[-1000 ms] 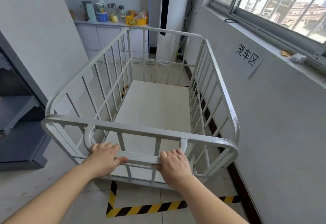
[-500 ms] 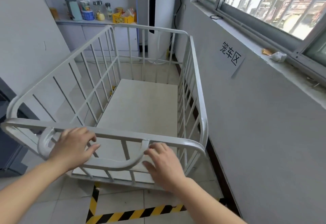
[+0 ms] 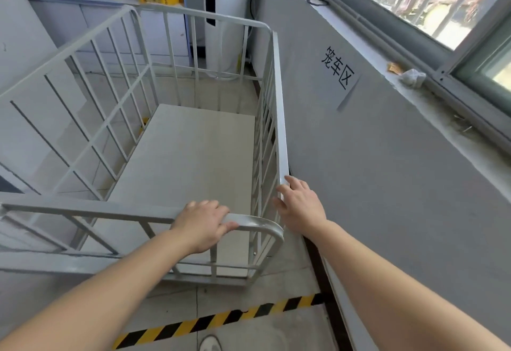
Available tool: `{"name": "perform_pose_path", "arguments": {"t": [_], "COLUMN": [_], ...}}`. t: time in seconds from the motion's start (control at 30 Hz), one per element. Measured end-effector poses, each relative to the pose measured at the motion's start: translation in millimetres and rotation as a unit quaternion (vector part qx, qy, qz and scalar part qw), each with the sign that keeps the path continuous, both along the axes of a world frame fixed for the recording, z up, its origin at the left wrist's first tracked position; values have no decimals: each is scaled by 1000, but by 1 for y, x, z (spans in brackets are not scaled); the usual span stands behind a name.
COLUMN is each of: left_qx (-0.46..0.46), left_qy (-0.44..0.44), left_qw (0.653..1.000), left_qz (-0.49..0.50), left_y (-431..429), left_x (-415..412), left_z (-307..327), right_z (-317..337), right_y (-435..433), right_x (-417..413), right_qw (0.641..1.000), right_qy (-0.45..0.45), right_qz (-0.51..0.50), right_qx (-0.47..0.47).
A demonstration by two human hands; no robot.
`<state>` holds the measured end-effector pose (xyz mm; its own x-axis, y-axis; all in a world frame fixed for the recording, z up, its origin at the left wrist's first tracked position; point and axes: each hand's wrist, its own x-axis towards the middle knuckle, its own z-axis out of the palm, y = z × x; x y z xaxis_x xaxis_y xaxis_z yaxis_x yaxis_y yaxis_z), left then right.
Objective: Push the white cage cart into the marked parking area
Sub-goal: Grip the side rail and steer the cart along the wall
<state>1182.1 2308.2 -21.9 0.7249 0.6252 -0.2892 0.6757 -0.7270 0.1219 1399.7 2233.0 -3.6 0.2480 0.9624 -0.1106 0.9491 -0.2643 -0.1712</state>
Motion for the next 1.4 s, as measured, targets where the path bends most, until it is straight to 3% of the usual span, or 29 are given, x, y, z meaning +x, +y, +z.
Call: {"name": "perform_pose_path", "arguments": {"t": [0.27,0.5,0.83,1.07,1.4], "left_qx": [19,33,36,20,24], "left_qy": [-8,-24,-3,-4,8], "left_qw": [1000,999,997,997,997], "left_qz": [-5,4,75,79,72], "left_y": [9,6,-13,-16,-16], "left_x": [11,7,-14,-12,-12], "left_z": [-5,-18,-26,-27,-30], "right_z": [-5,-6,-11,-10,-11], "right_y": [28,48,66,76,77], "right_x": [29,44,51,49,46], "right_qw": [987,971,911,890,893], "right_qy": [-70,-84,-101,-129,-122], "right_qz": [117,211,384,412,406], "right_qx": [-81,-77,-110,-149,-149]}}
